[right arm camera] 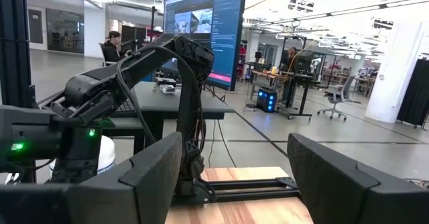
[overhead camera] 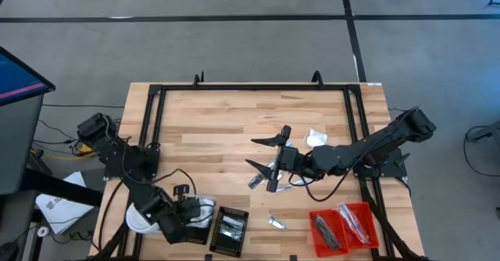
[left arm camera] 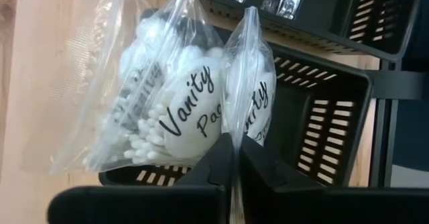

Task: Pick & Place Travel size toiletries
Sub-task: Put the cotton pack into the left black bin, then put the blue toothbrush into the right red bin

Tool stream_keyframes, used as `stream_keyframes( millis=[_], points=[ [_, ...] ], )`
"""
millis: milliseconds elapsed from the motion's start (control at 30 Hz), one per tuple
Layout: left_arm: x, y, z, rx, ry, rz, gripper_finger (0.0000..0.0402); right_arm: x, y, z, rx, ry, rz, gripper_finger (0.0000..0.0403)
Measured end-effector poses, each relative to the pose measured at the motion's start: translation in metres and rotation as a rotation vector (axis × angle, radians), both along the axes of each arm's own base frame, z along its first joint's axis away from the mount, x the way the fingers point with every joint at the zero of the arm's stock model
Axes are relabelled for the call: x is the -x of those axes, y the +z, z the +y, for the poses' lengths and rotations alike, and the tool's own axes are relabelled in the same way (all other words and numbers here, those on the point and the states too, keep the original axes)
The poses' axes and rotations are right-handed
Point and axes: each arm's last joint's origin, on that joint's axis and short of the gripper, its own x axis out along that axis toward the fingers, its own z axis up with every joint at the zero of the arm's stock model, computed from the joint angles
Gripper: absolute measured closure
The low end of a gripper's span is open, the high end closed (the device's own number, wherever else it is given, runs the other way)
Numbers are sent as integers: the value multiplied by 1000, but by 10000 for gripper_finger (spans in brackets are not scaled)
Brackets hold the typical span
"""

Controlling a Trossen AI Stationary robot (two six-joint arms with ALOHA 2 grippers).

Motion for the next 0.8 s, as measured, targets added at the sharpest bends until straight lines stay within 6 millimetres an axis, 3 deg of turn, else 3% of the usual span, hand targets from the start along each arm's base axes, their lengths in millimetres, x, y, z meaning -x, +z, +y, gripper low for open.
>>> stream_keyframes(
  millis=[133,333,567,800],
  points=[
    [0,1,0,15,17,-6,369,0,0,0,0,0,0,137],
    [1,4,1,41,65,-13,286,0,0,0,0,0,0,137],
    [9,30,10,123,81,-79,190,0,-1,1,5,3,13,137],
    [17,57,21,104,58,-271,174,16,8,0,-53,32,55,137]
  ],
)
